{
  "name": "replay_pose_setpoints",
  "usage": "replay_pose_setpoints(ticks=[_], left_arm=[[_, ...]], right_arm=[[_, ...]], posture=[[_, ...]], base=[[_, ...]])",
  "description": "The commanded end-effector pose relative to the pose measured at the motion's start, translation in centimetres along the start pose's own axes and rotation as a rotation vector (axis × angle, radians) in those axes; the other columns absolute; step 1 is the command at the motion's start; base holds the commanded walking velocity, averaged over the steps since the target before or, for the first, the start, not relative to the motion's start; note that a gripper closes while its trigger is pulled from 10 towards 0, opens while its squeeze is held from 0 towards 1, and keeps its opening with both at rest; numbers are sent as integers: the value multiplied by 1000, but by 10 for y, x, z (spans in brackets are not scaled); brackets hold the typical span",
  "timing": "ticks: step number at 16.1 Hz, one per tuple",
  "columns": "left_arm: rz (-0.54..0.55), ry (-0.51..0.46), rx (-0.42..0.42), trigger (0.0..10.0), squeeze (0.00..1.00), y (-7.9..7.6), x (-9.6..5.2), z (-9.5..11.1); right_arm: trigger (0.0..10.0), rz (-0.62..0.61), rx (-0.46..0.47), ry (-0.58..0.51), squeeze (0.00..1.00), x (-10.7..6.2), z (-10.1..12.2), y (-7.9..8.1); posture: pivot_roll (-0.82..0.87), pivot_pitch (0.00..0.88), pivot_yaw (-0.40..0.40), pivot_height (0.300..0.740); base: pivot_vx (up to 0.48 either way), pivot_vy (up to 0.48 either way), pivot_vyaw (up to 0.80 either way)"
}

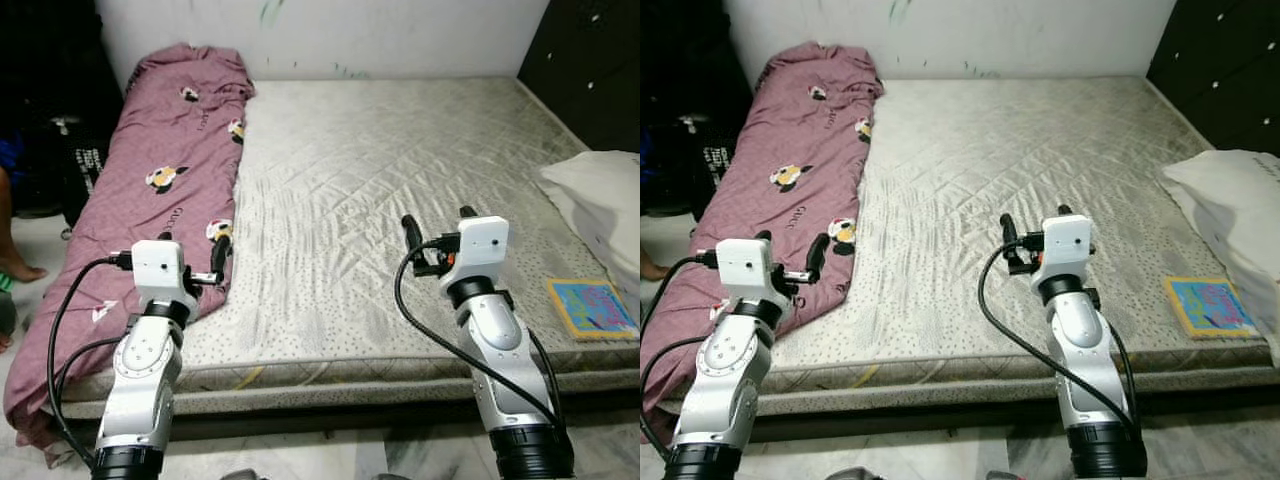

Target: Clean up the room

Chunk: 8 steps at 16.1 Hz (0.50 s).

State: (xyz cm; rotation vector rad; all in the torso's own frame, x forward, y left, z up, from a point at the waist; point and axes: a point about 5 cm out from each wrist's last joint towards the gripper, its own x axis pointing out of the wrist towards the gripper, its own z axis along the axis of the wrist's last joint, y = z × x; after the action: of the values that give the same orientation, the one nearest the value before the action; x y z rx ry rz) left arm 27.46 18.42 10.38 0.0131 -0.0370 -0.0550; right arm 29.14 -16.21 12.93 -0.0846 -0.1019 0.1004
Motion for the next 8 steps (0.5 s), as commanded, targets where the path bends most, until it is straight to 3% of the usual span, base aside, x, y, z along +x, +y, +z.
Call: replay_pose_setpoints(ticks=[1, 3, 8], left_arm=[[-9, -17, 4, 10000, 0, 0, 1, 4], [-6, -13, 5, 10000, 0, 0, 1, 4], [33, 9, 21, 10000, 0, 3, 2, 1]], right_arm=[[10000, 1, -5, -17, 0, 2, 5, 0], [10000, 0, -6, -16, 0, 1, 4, -1], [10000, -2, -6, -13, 0, 1, 4, -1]], posture=[[-51, 0, 10, 740], [-51, 0, 11, 740], [-49, 0, 10, 740]], base=[[319, 0, 0], [298, 0, 0], [0, 0, 0]])
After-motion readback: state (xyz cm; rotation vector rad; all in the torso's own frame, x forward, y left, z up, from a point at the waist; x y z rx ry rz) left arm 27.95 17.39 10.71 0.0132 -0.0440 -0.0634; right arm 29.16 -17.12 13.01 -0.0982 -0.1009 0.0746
